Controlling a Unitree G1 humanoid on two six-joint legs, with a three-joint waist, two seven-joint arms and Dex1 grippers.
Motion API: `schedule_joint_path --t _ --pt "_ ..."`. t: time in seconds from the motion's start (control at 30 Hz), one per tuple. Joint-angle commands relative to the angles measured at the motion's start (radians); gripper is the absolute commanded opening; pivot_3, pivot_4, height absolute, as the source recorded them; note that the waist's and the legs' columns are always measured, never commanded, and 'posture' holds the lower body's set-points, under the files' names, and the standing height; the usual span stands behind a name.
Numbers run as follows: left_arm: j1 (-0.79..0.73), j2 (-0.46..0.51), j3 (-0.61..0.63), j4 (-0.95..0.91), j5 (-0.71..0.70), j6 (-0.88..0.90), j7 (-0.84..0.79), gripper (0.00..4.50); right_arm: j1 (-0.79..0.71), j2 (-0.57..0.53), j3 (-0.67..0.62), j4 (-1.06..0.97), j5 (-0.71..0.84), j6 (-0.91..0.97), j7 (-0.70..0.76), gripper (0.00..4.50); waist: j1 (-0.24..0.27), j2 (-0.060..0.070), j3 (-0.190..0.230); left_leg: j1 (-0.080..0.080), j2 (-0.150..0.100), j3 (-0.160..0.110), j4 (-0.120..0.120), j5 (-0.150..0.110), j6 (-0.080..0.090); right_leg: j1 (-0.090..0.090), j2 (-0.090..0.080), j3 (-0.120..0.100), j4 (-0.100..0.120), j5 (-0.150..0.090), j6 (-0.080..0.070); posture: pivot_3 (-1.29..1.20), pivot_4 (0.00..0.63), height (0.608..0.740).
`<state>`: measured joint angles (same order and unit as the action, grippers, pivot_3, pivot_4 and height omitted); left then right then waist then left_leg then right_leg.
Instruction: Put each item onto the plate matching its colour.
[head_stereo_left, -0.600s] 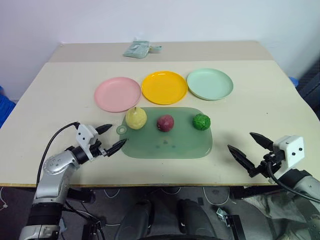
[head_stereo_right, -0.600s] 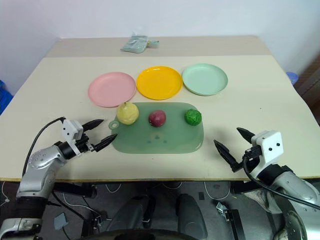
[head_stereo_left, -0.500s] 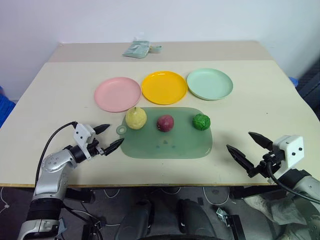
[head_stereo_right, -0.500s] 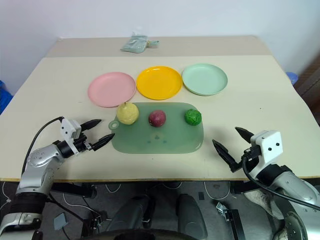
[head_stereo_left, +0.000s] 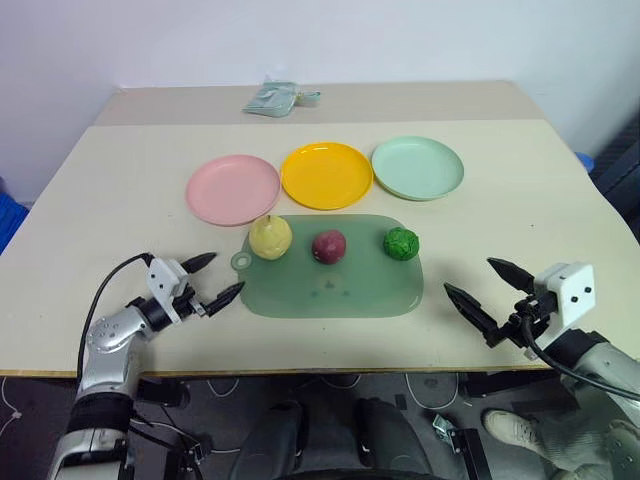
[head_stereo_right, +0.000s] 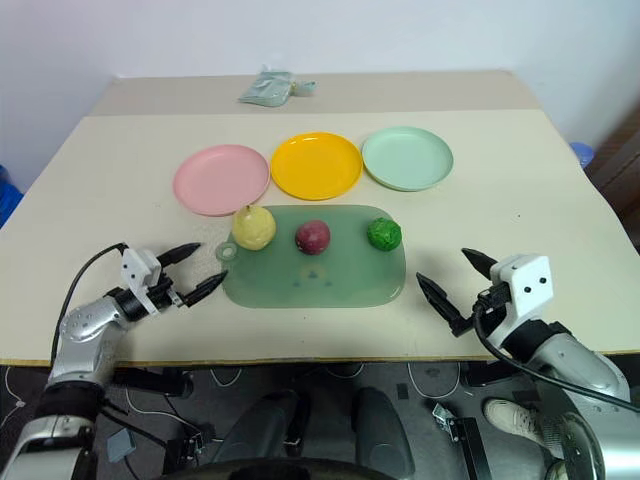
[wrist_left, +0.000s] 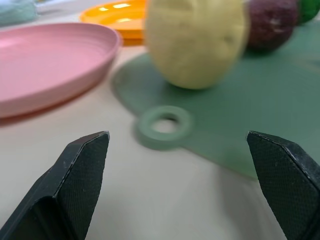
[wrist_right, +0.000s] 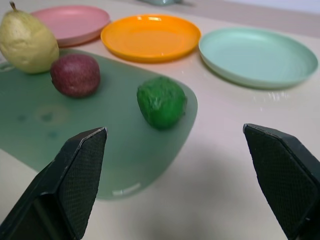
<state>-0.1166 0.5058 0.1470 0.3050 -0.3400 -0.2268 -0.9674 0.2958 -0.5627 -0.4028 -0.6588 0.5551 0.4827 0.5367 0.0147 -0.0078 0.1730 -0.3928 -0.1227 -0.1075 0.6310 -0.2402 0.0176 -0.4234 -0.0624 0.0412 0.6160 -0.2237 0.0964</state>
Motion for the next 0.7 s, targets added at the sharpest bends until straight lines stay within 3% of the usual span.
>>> schedule_joint_path --t 0.03,0.33,0.7 --pt "0.035 0.010 0.003 -0.203 -0.022 0.082 0.058 4.50 -0.014 0.001 0.010 0.015 -0.014 -0.031 0.006 4.46 0.002 0.000 0.000 0.000 0.000 0.000 0.000 0.000 0.000 0.000 0.000 0.000 0.000 0.000 0.000 0.00 0.150 0.740" --pt "0.040 0.003 -0.023 -0.481 -0.027 0.317 0.195 4.50 -0.016 0.009 0.033 0.067 -0.037 -0.089 0.037 4.46 -0.001 0.000 0.000 0.000 0.000 0.000 0.000 0.000 0.000 0.000 0.000 -0.001 0.000 0.000 0.001 0.00 0.150 0.740" --pt "-0.107 0.021 -0.032 -0.659 -0.077 0.643 0.324 4.50 -0.022 0.013 0.041 0.092 -0.042 -0.122 0.048 4.46 0.000 0.000 0.000 0.000 0.000 0.000 0.000 0.000 0.000 0.000 0.000 -0.001 0.000 0.001 0.002 0.00 0.150 0.740"
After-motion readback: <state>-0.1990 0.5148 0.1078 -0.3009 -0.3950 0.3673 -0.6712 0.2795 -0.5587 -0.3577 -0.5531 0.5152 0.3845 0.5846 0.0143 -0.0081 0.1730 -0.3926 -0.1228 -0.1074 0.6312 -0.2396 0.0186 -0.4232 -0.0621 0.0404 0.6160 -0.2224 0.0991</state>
